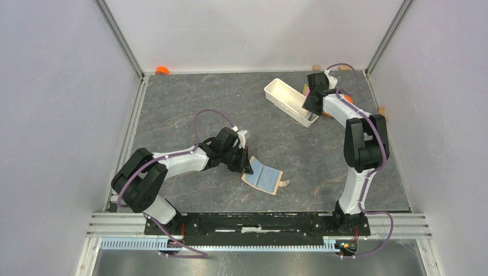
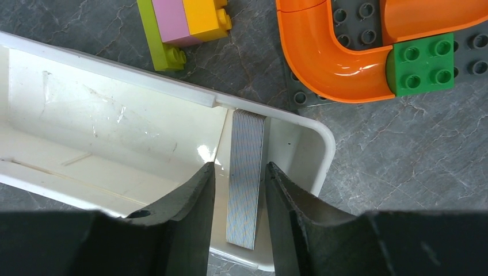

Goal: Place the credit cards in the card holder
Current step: Pick up the credit card from the storage box.

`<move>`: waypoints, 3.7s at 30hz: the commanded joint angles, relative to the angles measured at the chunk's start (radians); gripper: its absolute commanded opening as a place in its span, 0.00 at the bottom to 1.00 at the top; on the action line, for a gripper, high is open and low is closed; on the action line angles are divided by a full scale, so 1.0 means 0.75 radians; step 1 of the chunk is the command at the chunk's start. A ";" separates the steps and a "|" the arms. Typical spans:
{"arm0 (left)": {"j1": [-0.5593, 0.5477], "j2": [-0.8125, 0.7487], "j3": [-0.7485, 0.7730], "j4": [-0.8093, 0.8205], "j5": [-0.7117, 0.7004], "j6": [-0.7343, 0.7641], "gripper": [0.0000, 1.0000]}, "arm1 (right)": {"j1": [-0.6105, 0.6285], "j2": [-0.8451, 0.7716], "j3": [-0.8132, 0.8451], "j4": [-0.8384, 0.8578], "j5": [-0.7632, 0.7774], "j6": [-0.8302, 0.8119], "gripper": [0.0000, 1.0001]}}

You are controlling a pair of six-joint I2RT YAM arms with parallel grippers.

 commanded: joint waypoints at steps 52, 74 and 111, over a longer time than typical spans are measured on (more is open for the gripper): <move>0.006 -0.041 -0.002 0.027 0.043 -0.012 0.16 | -0.002 -0.094 -0.041 0.111 -0.056 0.050 0.24; 0.006 -0.058 0.004 0.004 0.017 0.001 0.15 | -0.002 -0.161 -0.068 0.045 -0.034 -0.003 0.00; 0.015 -0.056 0.013 -0.024 -0.018 0.011 0.16 | 0.021 -0.028 -0.040 0.088 -0.065 -0.005 0.58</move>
